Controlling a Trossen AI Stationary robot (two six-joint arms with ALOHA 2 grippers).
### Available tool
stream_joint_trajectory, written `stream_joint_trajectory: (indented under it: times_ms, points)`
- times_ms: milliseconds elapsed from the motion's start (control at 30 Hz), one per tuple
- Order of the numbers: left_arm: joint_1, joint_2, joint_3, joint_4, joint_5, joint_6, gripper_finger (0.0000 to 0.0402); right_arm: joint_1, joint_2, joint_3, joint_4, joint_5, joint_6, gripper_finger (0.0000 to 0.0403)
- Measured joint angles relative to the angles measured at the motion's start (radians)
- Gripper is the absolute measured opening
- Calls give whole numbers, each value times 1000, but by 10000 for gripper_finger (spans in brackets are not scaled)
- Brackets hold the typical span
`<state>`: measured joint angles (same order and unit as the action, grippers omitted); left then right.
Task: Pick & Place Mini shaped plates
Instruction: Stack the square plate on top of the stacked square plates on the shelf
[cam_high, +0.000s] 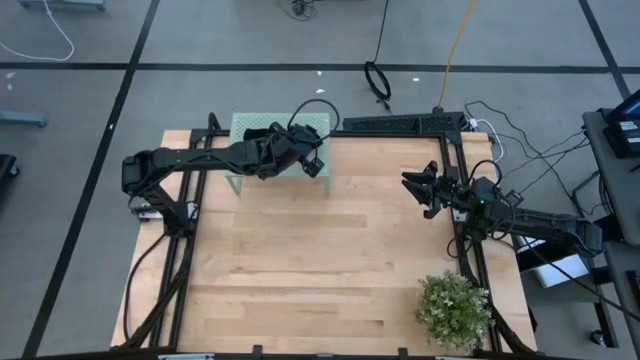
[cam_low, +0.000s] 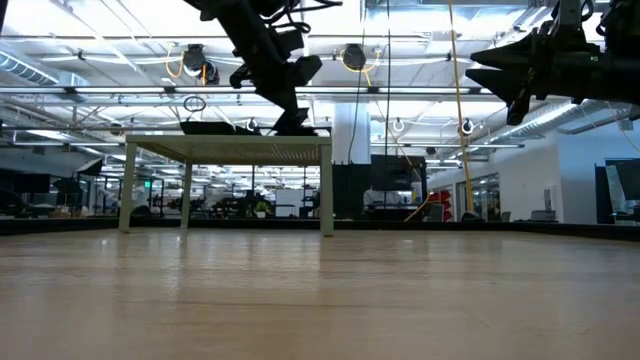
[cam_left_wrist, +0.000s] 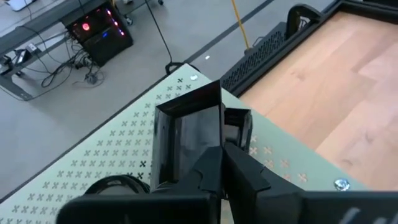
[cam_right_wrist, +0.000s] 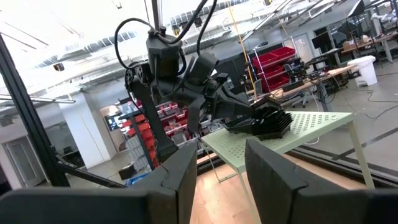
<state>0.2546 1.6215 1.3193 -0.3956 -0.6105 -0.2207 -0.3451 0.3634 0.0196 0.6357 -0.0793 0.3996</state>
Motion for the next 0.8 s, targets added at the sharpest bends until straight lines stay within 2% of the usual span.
stream_joint_trajectory:
  times_ms: [133, 367, 800]
  points:
    - [0, 0, 0, -2, 8, 3, 18, 0, 0, 0, 0, 0, 0, 126]
    - [-1, 3, 0, 2, 19, 1, 5, 0, 0, 0, 0, 0, 0, 126]
    - [-1, 3, 0, 12, 22, 18, 56, 0, 0, 0, 0, 0, 0, 126]
